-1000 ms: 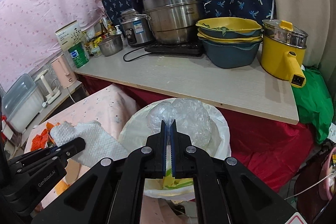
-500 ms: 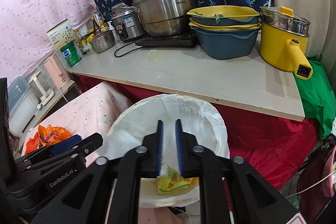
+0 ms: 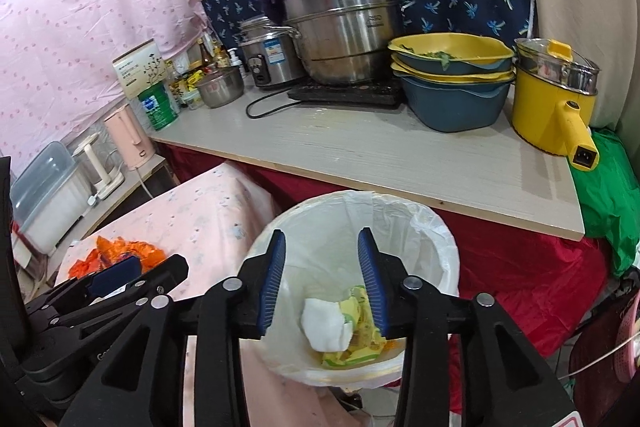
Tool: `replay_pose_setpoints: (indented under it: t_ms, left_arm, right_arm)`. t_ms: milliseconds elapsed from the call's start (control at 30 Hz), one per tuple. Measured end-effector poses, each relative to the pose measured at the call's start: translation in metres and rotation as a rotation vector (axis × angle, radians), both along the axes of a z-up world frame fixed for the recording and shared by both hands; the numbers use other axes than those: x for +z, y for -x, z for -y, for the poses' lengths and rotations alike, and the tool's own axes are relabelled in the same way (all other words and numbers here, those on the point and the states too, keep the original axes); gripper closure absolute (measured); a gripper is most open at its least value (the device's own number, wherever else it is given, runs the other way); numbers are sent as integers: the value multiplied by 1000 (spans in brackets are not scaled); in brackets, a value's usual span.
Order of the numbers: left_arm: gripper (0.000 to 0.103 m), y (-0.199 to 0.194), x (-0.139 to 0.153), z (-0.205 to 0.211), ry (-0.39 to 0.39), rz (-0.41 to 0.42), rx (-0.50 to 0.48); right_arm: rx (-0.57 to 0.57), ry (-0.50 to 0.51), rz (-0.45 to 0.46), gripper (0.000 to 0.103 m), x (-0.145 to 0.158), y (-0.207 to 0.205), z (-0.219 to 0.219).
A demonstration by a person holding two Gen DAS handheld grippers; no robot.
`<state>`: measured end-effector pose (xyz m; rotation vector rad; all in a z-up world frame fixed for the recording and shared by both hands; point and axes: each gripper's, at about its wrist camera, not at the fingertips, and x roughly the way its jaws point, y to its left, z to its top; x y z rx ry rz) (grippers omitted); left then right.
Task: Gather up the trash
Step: 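Return the right gripper to the pile and grasp the pink paper cup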
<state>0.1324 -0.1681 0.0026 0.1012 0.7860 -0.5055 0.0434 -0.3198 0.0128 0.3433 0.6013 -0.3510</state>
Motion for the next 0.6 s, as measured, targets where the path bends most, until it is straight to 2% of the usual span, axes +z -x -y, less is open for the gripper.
replay_pose_setpoints:
  t_ms: [367, 500, 600]
  left_arm:
    - [42, 8, 7, -75, -25, 27, 129]
    - [40, 12, 6, -105, -48, 48, 166]
    - [38, 14, 4, -128, -56, 54, 195]
  right_arm:
    - [115, 26, 15, 61, 17, -2, -68]
    - [155, 41, 20, 55, 21, -4, -95]
    - [181, 43, 17, 54, 22, -6, -112]
